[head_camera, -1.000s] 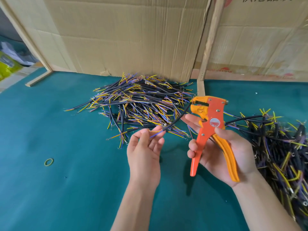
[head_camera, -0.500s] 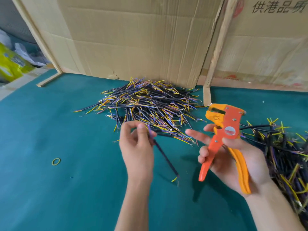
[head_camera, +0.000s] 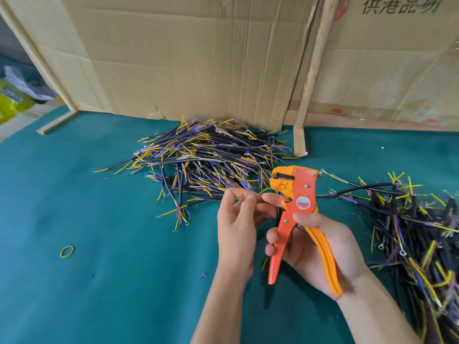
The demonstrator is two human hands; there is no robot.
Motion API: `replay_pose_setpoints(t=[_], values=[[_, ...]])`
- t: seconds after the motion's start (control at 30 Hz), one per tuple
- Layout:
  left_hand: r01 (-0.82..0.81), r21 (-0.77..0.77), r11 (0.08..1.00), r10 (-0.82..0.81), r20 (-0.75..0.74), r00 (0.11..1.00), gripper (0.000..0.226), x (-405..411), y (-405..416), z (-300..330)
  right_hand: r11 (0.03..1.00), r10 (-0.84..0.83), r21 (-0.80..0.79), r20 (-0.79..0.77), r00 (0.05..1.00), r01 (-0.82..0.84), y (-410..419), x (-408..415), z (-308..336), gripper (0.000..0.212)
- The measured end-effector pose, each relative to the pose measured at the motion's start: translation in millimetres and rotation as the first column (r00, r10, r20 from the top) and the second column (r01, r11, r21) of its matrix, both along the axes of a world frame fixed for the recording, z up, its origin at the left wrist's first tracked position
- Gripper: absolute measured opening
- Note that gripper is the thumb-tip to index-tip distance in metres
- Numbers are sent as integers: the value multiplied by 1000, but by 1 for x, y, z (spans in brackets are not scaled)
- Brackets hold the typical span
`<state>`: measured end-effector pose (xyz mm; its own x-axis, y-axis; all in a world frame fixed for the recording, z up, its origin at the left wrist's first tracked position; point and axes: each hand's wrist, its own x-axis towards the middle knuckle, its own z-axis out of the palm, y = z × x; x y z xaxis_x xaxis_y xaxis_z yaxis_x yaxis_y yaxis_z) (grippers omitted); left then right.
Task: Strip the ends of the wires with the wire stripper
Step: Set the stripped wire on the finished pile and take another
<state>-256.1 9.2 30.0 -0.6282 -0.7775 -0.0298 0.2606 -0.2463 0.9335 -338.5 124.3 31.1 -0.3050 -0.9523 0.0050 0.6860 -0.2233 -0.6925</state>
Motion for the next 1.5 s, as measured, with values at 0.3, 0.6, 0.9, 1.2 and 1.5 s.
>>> replay_pose_setpoints(t=[0.3, 0.6, 0.9, 1.2, 1.5], values=[[419, 256, 871, -422, -46, 905, 17, 1, -2, 4, 964, -43, 258, -70, 997, 60, -10, -10, 5, 16], [86, 89, 992, -80, -67, 995, 24, -1, -3, 4, 977, 18, 215, -15, 1000, -14, 4, 3, 8, 60], [17, -368, 930, 18, 92, 996, 21, 2, -15, -8, 934, -187, 301, -42, 981, 191, 10, -8, 7, 40], [164, -287, 944, -140, 105, 985, 13, 6, -20, -9, 912, -249, 315, -82, 965, 262, 14, -12, 10, 48], [-25, -478, 878, 88, 109, 990, 18, 11, -27, -10, 947, -195, 247, -65, 979, 205, 18, -13, 11, 66]])
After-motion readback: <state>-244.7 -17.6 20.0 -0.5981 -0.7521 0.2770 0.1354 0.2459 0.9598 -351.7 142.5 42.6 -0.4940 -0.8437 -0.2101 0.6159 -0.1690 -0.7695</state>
